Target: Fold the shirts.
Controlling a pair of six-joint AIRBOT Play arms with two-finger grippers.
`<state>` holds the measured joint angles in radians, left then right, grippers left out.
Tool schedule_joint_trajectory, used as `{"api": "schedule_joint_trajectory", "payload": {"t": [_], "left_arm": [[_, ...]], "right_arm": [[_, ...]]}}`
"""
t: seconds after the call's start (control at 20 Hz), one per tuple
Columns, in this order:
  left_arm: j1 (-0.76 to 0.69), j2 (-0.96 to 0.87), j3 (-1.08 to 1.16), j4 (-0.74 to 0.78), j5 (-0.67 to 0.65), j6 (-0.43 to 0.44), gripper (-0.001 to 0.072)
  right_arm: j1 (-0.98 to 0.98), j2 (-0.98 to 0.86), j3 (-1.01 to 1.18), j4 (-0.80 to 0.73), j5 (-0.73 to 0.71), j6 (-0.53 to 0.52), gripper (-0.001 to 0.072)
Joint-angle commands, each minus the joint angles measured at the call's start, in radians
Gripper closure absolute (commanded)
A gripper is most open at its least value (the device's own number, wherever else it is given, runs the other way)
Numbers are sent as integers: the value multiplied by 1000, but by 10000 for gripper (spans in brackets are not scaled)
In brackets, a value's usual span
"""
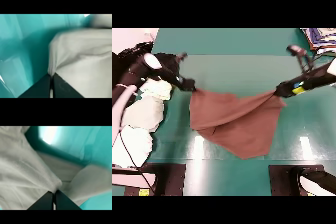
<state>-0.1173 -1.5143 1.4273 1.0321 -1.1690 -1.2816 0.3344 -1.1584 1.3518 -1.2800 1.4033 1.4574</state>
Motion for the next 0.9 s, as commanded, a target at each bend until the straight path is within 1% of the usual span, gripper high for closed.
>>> {"api": "schedule_joint_trajectory", "payload": {"t": [0.0,0.1,0.25,0.35,0.45,0.55,0.65,0.75,0.85], "left_arm": [[1,174,216,83,-6,-2,682],[1,300,342,121,3,-2,682],[1,472,467,123,21,-1,682],[1,570,518,123,23,-2,682],[1,650,552,123,29,-8,683],[1,698,594,126,35,-48,683],[1,706,658,124,26,-91,683],[1,713,679,121,29,-117,683],[1,711,676,119,24,-129,683]], "right_arm": [[-57,1,234,-30,92,-11,698],[-105,1,433,-30,115,-11,699],[-153,1,703,-30,126,-11,699],[-172,24,809,-30,122,-11,699],[-190,101,773,-30,87,-11,699],[-217,201,672,-30,25,-30,699],[-251,274,622,-29,-12,-44,700],[-285,307,651,-29,-14,-45,699],[-299,289,733,-27,-3,-44,700]]}}
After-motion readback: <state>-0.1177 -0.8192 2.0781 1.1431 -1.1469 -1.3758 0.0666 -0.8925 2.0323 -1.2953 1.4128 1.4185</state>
